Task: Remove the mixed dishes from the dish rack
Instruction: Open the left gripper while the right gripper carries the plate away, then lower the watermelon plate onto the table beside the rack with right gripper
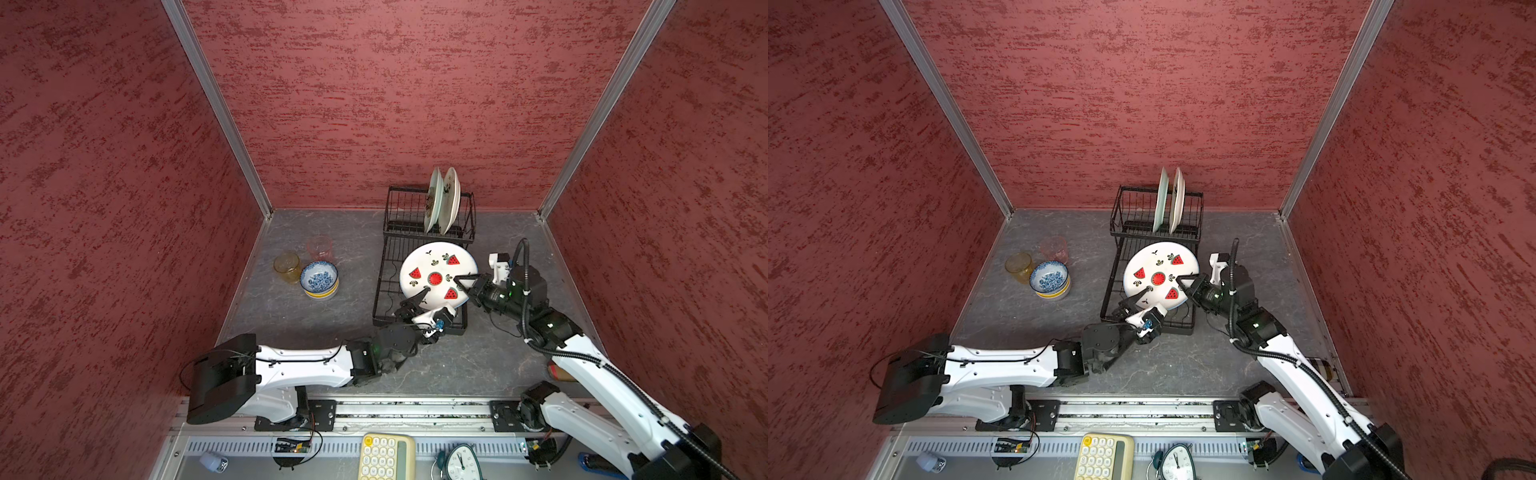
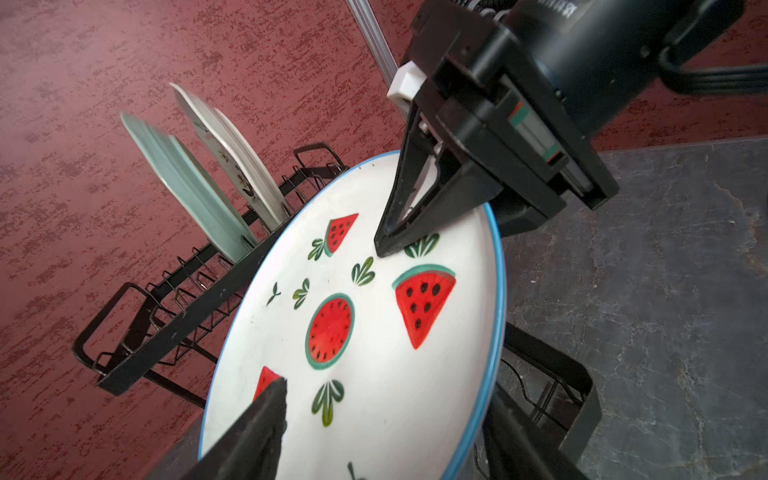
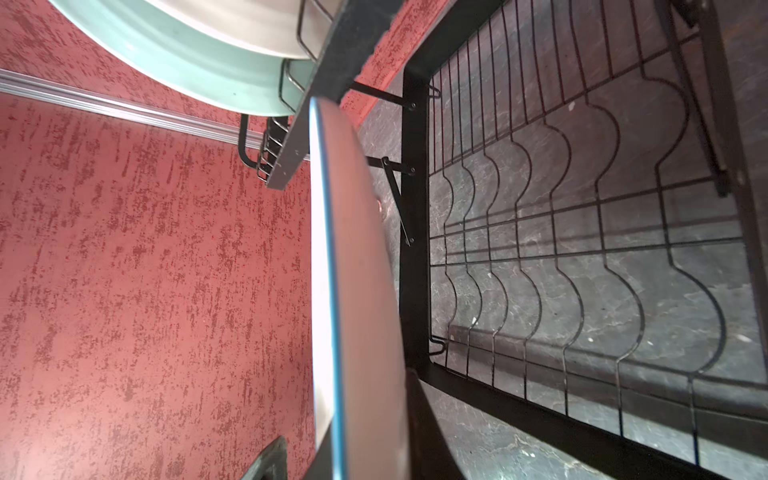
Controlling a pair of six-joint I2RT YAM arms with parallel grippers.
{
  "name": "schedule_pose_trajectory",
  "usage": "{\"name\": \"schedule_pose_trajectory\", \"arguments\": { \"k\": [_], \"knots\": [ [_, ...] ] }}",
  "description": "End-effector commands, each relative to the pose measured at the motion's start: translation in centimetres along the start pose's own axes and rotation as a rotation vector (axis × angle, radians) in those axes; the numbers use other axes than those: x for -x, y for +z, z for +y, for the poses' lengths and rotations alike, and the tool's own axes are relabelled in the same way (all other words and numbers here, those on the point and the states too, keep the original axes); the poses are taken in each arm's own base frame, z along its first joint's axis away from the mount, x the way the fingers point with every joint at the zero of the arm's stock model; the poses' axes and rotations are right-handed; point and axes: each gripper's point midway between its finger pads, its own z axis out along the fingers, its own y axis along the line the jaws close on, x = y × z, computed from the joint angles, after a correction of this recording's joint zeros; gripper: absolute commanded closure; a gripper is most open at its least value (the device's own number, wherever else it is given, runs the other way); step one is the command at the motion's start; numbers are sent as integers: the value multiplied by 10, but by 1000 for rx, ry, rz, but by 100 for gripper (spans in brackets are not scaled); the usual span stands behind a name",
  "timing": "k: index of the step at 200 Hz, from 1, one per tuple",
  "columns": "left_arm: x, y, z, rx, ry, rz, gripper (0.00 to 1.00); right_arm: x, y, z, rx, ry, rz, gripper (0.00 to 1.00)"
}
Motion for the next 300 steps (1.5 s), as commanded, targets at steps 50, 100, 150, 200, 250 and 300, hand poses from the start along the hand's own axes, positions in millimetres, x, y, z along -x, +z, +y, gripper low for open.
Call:
{"name": "schedule_pose_trajectory", "arguments": {
  "k": [50,100,150,200,250,300],
  "knots": [
    [27,-11,39,70,-184,-99,0,10,-6,1,8,-35,-57,100],
    [21,-15,46,72,-232,-96,0,11,-10,-3,-10,-33,-69,100],
    [12,-19,56,60,-324,-93,0,11,-18,-18,-60,-21,-92,100],
    [8,-26,71,67,-383,-101,0,22,-39,-38,-132,-12,-200,100],
    [1,-29,79,81,-410,-88,1,33,-56,-57,-218,18,-282,100],
    [-3,-28,81,93,-410,-75,0,59,-93,-67,-287,32,-480,100]
  ]
}}
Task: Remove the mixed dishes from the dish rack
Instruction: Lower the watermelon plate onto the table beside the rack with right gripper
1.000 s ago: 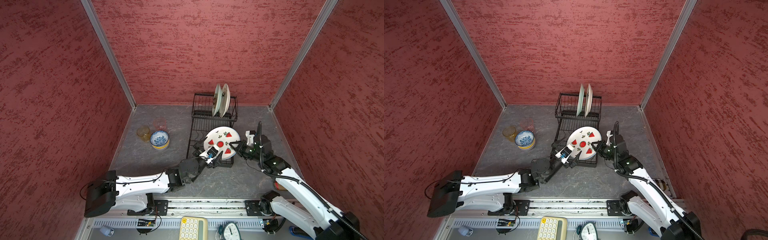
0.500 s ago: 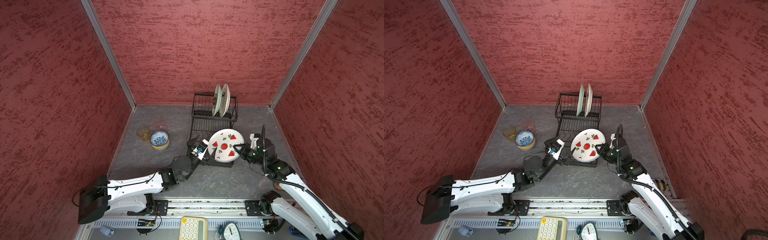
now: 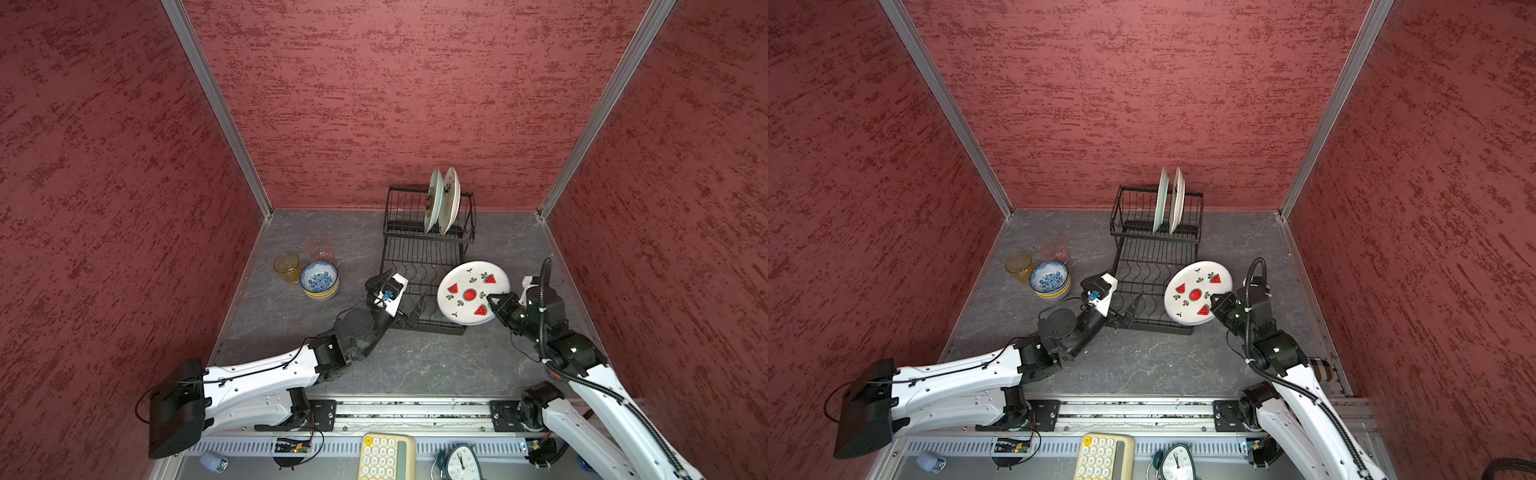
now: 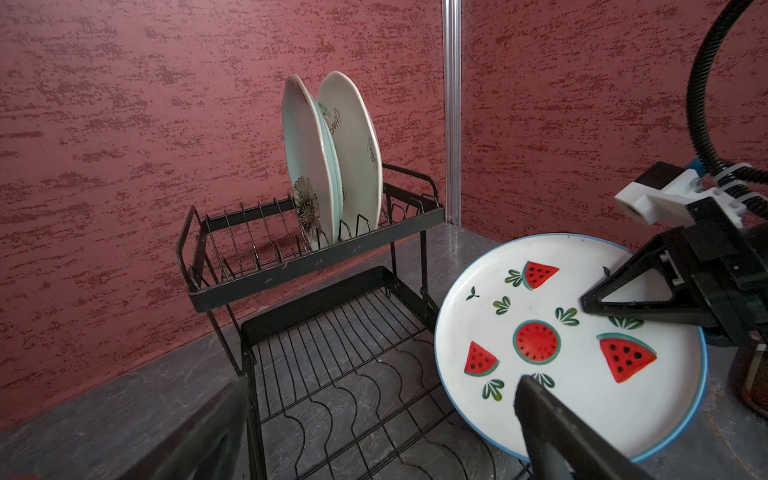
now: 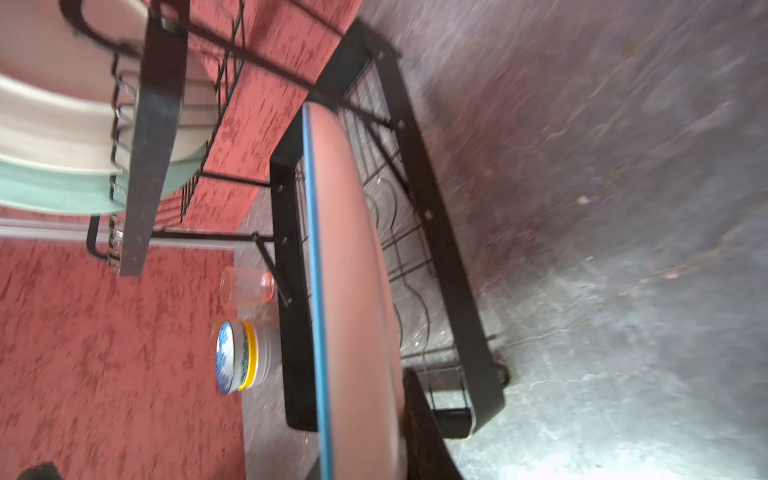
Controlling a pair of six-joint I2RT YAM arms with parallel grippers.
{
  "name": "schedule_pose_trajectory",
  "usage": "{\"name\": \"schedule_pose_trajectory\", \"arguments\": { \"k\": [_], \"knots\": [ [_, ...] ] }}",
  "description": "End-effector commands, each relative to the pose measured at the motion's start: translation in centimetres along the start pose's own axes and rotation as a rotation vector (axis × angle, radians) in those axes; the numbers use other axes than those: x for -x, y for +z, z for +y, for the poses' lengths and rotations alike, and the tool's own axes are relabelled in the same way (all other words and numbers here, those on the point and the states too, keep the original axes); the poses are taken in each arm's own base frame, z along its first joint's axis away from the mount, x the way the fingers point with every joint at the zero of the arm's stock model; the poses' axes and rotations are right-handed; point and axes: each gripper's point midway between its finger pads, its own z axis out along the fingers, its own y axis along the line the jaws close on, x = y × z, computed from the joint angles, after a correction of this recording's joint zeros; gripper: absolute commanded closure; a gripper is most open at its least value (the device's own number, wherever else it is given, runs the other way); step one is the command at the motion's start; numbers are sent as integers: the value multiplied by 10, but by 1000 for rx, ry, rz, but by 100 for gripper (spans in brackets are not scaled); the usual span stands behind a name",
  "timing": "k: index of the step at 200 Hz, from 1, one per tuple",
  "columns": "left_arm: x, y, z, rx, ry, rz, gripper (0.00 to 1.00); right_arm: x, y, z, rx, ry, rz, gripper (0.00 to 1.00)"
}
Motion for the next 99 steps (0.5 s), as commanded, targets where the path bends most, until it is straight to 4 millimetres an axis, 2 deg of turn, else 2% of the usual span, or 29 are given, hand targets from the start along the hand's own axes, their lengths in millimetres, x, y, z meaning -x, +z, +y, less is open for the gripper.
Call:
{"name": "schedule_pose_trajectory", "arguments": {
  "k": [1,57,99],
  "knots": [
    [-2,-1,3,5,-11,7,0,38,-19,15,51,33,-190,100],
    [-3,-1,4,8,-9,13,0,55,-15,5,-30,8,-251,100],
    [-2,-1,7,16,-10,10,0,77,-19,-1,-58,-8,-329,100]
  ]
}}
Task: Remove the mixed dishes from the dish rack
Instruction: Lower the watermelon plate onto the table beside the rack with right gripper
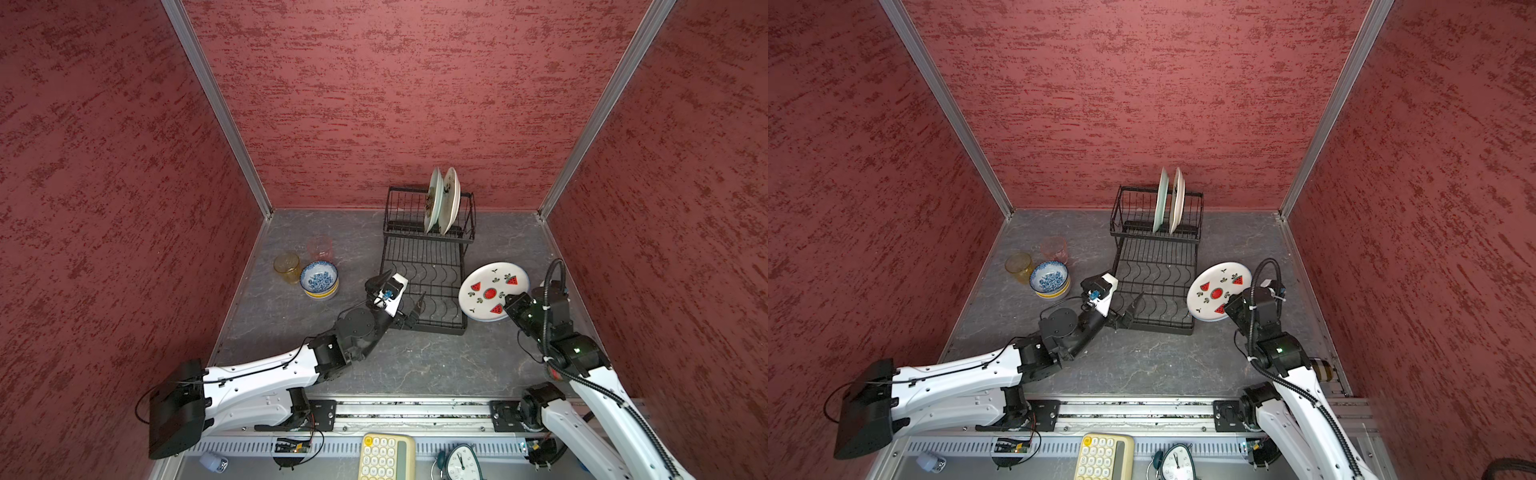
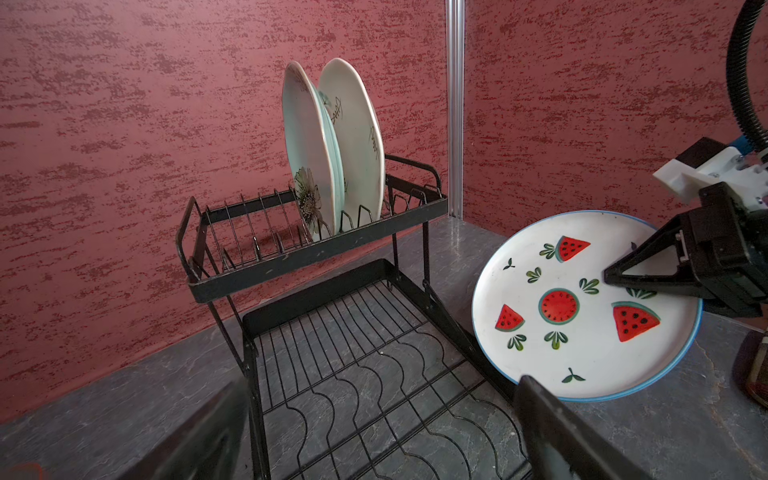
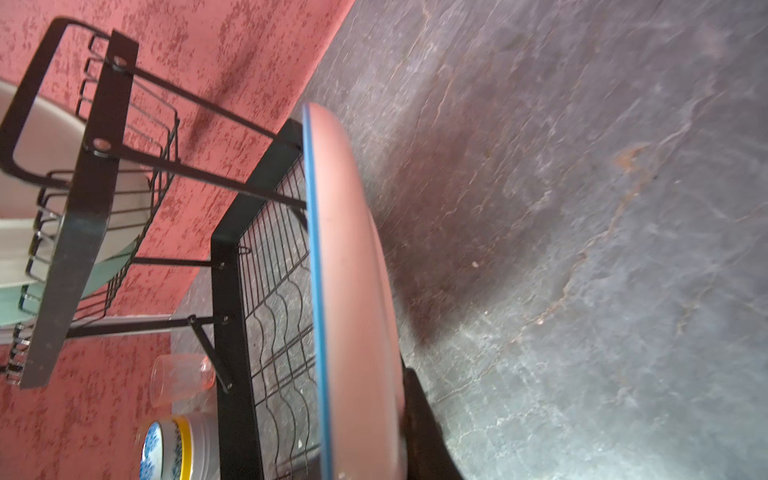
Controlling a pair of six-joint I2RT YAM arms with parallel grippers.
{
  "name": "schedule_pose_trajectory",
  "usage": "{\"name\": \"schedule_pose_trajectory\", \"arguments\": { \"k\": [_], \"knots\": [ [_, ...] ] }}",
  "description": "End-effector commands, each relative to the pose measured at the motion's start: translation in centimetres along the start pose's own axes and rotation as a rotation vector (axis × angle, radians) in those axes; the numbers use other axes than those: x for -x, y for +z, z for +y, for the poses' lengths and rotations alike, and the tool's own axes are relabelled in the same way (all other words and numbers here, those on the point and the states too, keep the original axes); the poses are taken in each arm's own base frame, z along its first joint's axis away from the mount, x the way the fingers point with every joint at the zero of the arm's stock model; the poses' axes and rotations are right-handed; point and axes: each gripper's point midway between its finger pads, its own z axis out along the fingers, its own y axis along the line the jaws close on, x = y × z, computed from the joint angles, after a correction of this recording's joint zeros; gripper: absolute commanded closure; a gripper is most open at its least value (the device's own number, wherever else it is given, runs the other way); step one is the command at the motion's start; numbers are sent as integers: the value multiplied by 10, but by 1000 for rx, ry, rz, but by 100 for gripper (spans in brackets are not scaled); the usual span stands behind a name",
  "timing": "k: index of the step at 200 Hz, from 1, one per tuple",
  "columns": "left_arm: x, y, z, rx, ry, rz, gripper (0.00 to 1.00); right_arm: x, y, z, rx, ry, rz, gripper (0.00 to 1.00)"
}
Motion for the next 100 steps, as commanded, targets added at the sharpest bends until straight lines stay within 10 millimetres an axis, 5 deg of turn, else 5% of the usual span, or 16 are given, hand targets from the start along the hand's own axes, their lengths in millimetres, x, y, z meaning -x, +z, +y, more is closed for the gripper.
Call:
{"name": "schedule_pose_trajectory", "arguments": {
  "k": [1,100],
  "knots": [
    [2,-2,5,9,-14,-7,0,44,-15,31,103,14,-165,100],
    [-6,-2,6,13,5,24,0,68,25,13,79,61,-146,100]
  ]
}}
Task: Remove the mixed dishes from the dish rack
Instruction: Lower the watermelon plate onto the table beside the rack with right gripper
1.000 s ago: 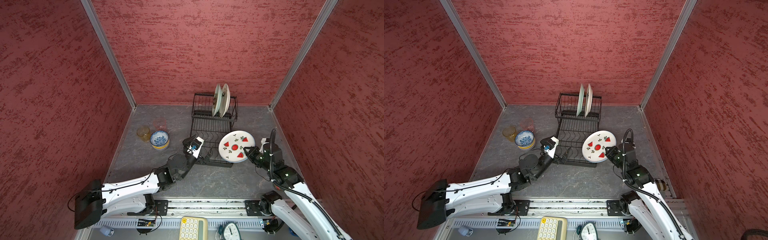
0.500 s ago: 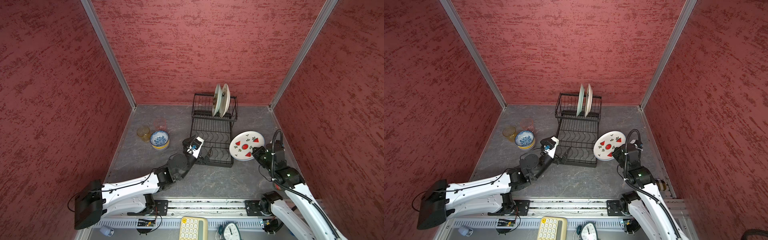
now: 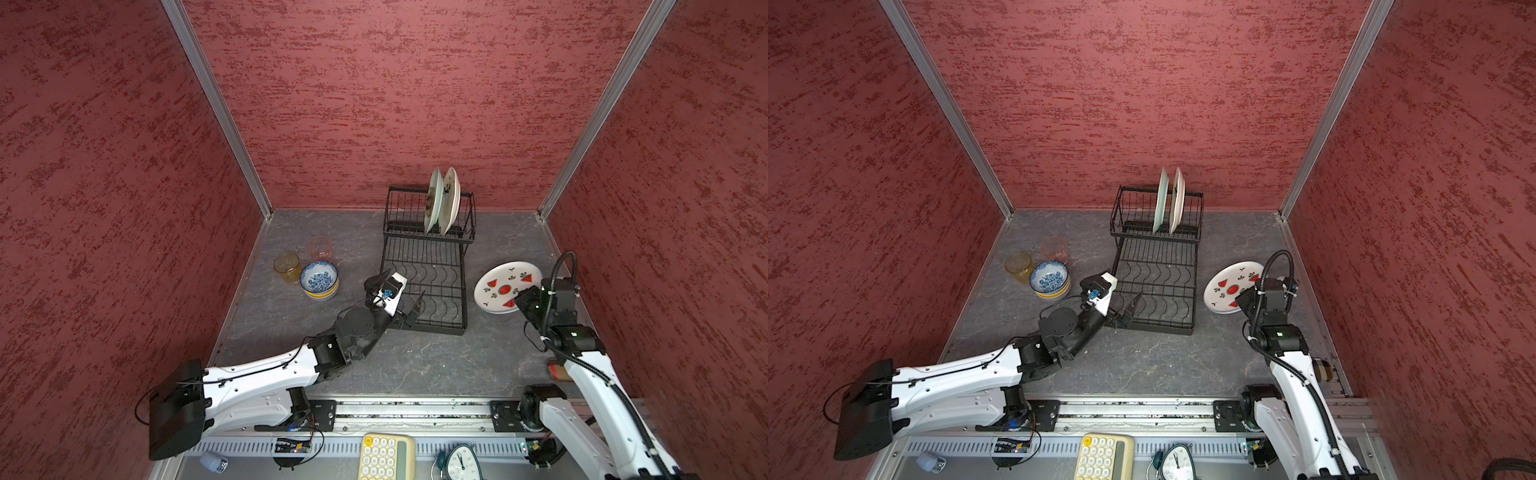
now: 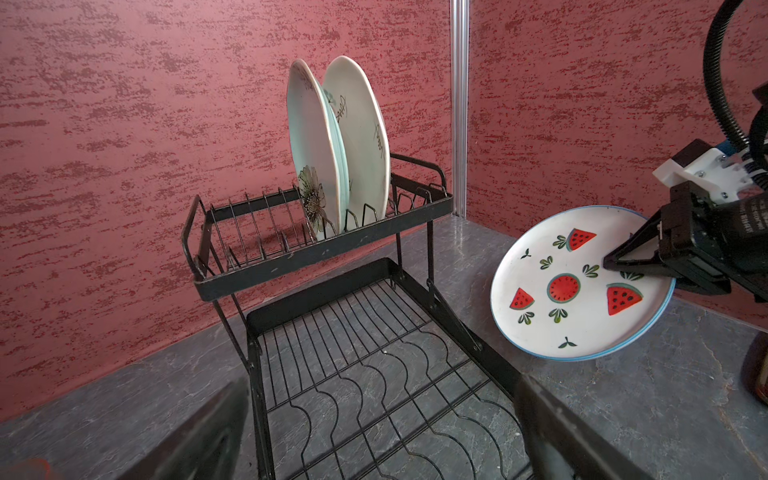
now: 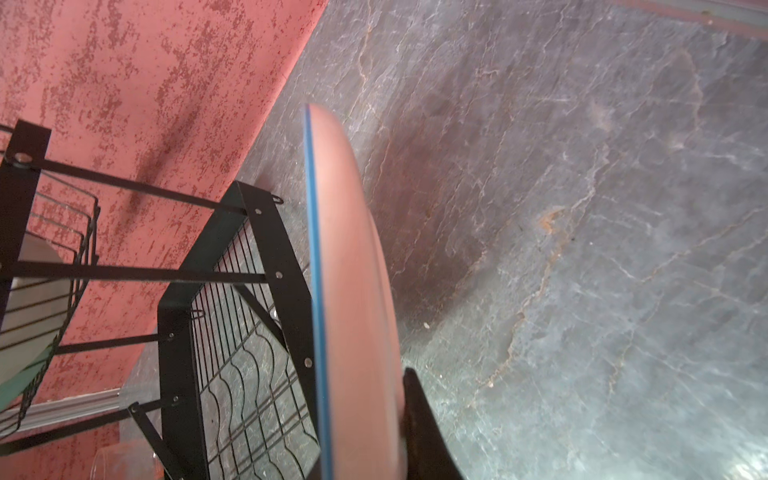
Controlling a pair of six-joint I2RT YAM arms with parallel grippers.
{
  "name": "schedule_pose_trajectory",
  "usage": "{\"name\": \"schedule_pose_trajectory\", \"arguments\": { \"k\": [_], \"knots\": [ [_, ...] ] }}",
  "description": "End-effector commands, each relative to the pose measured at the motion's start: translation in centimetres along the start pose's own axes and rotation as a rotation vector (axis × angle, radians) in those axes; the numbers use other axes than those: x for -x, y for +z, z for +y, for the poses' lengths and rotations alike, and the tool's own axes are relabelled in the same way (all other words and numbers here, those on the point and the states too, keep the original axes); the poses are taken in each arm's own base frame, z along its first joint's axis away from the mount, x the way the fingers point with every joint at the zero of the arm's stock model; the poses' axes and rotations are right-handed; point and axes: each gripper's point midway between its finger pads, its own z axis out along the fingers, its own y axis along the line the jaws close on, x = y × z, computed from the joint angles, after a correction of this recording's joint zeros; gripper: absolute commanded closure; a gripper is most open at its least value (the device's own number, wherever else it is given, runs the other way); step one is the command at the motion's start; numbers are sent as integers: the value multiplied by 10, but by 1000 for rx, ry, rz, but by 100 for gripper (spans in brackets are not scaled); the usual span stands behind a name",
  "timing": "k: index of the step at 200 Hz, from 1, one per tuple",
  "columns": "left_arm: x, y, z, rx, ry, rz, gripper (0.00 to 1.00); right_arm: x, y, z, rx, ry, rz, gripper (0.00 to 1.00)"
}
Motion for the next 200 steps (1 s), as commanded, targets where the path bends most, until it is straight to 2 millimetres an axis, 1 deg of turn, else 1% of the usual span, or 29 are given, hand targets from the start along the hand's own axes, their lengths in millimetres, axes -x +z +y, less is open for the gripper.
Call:
{"name": "schedule_pose_trajectory", "arguments": {
  "k": [1,37,81,126,157,200],
  "knots": [
    [-4,-2,4,8,0,14,0,30,-5,41,186,23,-80,100],
    [-6,-1,5,11,4,21,0,35,13,27,171,69,-58,100],
    [-7,0,6,15,6,25,0,26,35,8,152,116,-2,100],
    [-8,1,6,17,8,30,1,19,44,-10,106,131,9,100],
    [-8,2,6,17,7,33,0,12,50,-21,85,145,29,100],
    [-7,1,6,14,3,29,0,2,57,-31,60,158,66,100]
  ]
}}
